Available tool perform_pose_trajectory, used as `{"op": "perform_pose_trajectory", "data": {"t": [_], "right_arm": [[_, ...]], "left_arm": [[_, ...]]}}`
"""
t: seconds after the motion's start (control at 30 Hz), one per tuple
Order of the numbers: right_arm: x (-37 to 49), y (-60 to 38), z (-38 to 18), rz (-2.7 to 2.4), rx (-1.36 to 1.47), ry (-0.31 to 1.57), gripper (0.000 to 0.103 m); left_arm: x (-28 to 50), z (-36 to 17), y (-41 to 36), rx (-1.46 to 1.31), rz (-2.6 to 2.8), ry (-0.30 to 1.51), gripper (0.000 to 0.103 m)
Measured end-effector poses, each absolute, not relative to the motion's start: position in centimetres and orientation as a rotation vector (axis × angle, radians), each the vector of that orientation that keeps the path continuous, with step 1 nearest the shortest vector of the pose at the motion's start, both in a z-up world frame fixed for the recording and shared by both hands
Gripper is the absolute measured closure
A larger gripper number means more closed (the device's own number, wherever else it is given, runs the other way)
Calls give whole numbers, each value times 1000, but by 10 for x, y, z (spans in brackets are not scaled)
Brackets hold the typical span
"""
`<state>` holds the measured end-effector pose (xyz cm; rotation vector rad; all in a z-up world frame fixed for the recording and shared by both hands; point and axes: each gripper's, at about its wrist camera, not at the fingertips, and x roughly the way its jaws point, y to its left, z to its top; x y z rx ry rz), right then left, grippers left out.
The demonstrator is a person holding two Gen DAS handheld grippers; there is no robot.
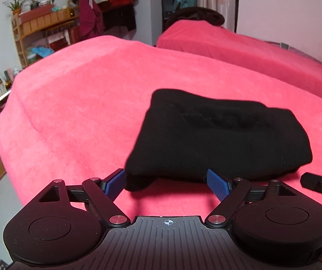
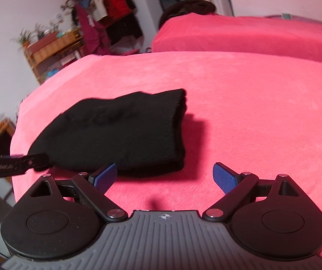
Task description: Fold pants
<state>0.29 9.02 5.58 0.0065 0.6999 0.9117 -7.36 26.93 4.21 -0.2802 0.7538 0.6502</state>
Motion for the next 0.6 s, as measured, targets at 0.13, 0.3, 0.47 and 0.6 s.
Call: {"op": "perform_pose_trajectory", "data": {"t": [0.13, 0.3, 0.47, 0.6], "right_arm": [[-9, 89, 58, 934, -45, 677, 8], [-16, 87, 56, 944, -61, 679, 8], [-21, 87, 54, 958, -87, 677, 8], [-25, 90, 55, 966, -110, 670, 8]], "left_arm": [[-71, 39, 266, -276, 639, 772, 0], [-69, 35, 257, -250, 638, 794, 0], [-68, 31, 259, -253, 649, 819, 0], [-67, 27, 260, -254, 658, 844, 0]]}}
